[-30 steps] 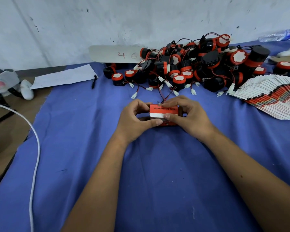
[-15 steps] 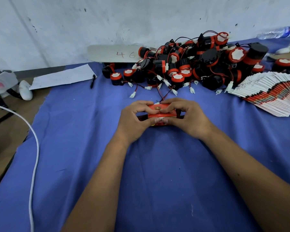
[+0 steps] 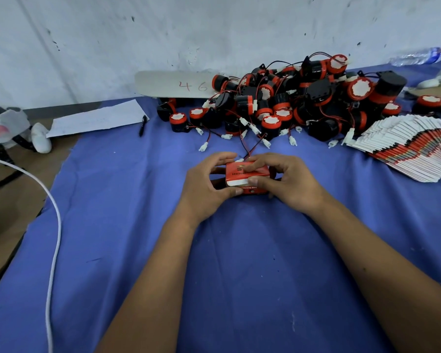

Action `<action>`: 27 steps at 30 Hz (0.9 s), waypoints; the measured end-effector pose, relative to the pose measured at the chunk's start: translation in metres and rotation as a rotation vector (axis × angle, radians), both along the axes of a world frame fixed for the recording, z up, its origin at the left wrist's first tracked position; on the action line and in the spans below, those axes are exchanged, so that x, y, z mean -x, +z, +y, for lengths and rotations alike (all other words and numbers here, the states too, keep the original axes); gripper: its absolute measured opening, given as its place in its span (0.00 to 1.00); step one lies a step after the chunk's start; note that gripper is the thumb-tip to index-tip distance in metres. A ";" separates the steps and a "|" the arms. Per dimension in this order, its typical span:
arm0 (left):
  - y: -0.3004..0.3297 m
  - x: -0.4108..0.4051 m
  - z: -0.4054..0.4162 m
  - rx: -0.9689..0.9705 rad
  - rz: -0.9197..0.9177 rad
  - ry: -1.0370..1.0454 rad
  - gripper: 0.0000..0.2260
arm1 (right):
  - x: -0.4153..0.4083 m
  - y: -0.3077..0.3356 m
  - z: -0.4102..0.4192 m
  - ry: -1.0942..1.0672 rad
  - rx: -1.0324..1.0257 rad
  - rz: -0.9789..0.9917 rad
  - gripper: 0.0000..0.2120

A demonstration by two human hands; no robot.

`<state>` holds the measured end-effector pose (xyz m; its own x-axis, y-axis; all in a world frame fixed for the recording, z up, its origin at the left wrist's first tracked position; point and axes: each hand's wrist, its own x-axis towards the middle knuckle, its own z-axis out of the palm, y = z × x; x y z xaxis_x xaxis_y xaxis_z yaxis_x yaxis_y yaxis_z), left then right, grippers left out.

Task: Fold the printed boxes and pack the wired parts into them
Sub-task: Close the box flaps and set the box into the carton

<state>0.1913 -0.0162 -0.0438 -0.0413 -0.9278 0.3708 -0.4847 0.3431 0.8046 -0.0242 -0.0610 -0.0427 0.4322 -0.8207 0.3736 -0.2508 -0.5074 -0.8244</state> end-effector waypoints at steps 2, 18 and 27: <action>0.000 0.001 0.001 0.007 0.012 -0.008 0.30 | -0.001 0.000 0.001 -0.011 -0.004 -0.013 0.10; -0.001 -0.001 0.000 0.079 -0.045 0.019 0.23 | -0.005 -0.001 0.002 -0.028 0.069 -0.046 0.10; 0.002 0.002 0.001 0.093 0.016 0.062 0.15 | -0.007 0.000 0.003 -0.043 0.058 -0.046 0.13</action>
<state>0.1888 -0.0154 -0.0422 0.0217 -0.8899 0.4557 -0.4947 0.3865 0.7784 -0.0173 -0.0582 -0.0431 0.3786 -0.8146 0.4395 -0.2355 -0.5440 -0.8054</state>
